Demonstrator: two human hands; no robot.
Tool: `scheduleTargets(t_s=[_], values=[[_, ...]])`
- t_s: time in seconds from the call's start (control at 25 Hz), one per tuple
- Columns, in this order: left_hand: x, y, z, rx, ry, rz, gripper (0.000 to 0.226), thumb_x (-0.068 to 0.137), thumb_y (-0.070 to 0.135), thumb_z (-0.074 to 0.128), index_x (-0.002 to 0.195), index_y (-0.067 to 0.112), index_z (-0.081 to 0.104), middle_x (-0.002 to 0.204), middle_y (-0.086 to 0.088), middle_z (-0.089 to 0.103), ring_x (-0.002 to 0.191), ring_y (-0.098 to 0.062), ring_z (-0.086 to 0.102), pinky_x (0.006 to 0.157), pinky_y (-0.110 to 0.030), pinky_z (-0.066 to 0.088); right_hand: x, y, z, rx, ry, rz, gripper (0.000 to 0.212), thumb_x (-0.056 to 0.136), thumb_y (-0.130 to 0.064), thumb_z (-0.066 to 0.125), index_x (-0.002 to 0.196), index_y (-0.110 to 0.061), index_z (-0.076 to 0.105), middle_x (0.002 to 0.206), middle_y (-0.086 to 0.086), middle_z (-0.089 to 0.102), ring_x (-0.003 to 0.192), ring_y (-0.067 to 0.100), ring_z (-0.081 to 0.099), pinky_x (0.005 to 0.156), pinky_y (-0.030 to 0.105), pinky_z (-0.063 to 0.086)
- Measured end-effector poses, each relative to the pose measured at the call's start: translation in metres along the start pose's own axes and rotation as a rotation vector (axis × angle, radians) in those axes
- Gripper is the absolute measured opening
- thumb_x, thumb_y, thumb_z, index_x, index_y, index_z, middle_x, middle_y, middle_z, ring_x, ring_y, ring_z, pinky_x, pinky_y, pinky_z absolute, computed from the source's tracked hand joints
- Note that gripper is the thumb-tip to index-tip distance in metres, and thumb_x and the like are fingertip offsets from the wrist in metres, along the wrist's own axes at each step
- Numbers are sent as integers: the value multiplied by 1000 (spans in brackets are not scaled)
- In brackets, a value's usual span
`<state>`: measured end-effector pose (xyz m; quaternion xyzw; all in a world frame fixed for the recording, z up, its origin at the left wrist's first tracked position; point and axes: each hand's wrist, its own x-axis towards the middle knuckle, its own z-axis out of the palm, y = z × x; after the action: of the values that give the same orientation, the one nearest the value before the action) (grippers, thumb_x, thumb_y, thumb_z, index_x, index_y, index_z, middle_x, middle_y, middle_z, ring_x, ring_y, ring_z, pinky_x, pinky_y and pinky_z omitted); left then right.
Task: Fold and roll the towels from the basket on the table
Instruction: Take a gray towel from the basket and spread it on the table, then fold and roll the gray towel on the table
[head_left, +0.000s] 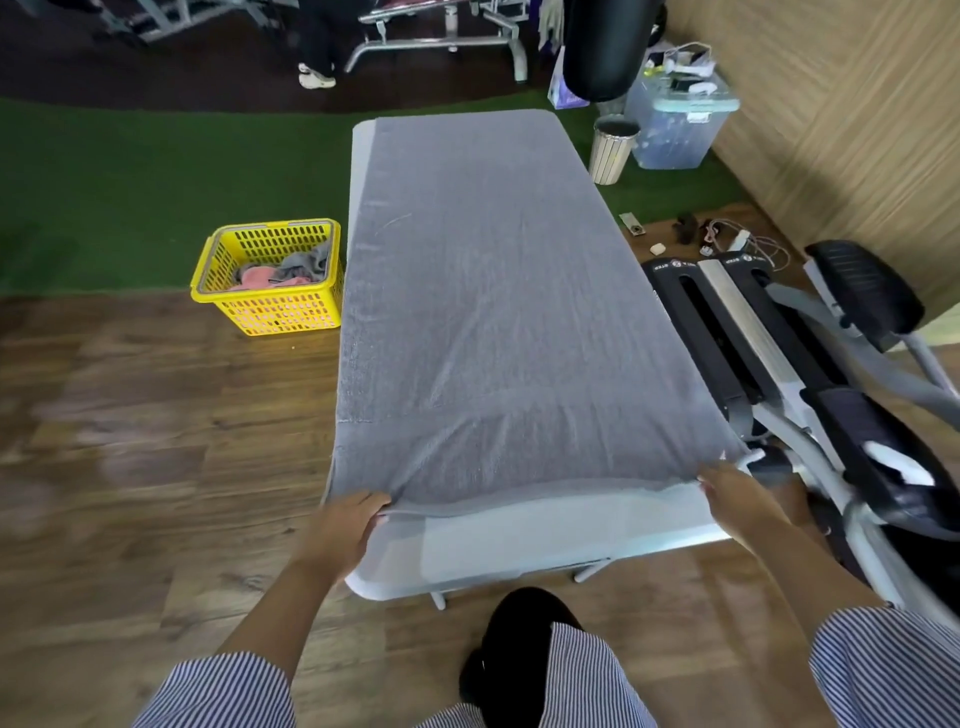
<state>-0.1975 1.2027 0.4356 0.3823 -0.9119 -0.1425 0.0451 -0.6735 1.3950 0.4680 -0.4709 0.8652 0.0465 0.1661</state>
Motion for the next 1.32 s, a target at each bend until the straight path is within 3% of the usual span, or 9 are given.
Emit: scheduleTargets(t_s=[0.08, 0.16, 0.32, 0.56, 0.68, 0.84, 0.92, 1.08, 1.32], values=[[-4, 4, 3, 25, -8, -36, 12, 77, 9, 71, 82, 20, 69, 71, 5, 64, 60, -21, 63, 50, -26, 43, -5, 3, 2, 14, -8, 20, 33, 87, 8, 39, 107, -6, 61, 117, 11, 58, 100, 29, 57, 82, 34, 44], [-8, 7, 2, 27, -79, -110, 15, 80, 4, 69, 88, 17, 71, 79, 0, 67, 70, -27, 65, 59, -32, 48, -10, 6, 2, 17, -18, 61, 41, 82, 11, 38, 111, -8, 59, 119, 9, 57, 104, 28, 56, 85, 35, 45], [-20, 19, -3, 96, -270, -152, 22, 98, 22, 39, 103, 26, 61, 97, 10, 60, 91, -16, 57, 74, -29, 44, -18, 12, -2, -95, -152, 143, 28, 89, -6, 41, 112, -7, 57, 117, 12, 57, 107, 28, 55, 81, 32, 42], [-17, 24, -12, 46, -372, -191, 16, 90, 42, 41, 85, 31, 52, 85, 15, 55, 83, -10, 56, 70, -27, 46, -21, 6, -1, -76, -129, 163, 24, 89, -21, 43, 99, -11, 62, 106, 10, 62, 95, 26, 58, 77, 33, 48], [1, 35, -19, -37, -288, -301, 30, 86, 56, 40, 84, 32, 56, 85, 16, 59, 80, -7, 59, 72, -28, 50, -12, -22, -6, -118, -71, 8, 37, 87, -31, 36, 108, -11, 59, 112, 8, 58, 101, 26, 56, 82, 34, 47], [27, 66, -30, -84, -120, -338, 34, 96, 43, 41, 124, 30, 54, 122, 13, 54, 102, -14, 60, 82, -31, 50, -3, -97, -13, 4, -28, -179, 35, 91, -30, 46, 120, -12, 54, 121, 9, 54, 110, 29, 54, 88, 35, 45], [34, 81, -35, -47, -62, -380, 37, 98, 38, 41, 133, 28, 48, 130, 12, 50, 107, -16, 59, 83, -31, 49, -1, -139, -11, 32, -35, -317, 38, 92, -30, 45, 124, -12, 52, 124, 10, 54, 112, 29, 53, 90, 36, 44], [30, 86, -40, -39, -50, -500, 37, 97, 36, 42, 133, 29, 47, 132, 11, 49, 110, -20, 57, 85, -33, 47, -2, -214, 1, 33, -60, -511, 39, 91, -32, 45, 123, -11, 52, 124, 11, 54, 112, 31, 53, 92, 38, 43], [16, 7, -70, -34, 20, -601, 36, 94, 34, 44, 130, 32, 49, 130, 10, 50, 115, -21, 56, 85, -36, 45, 7, -337, 6, 64, 6, -638, 38, 93, -33, 43, 123, -10, 51, 123, 11, 52, 113, 32, 51, 94, 38, 41]])
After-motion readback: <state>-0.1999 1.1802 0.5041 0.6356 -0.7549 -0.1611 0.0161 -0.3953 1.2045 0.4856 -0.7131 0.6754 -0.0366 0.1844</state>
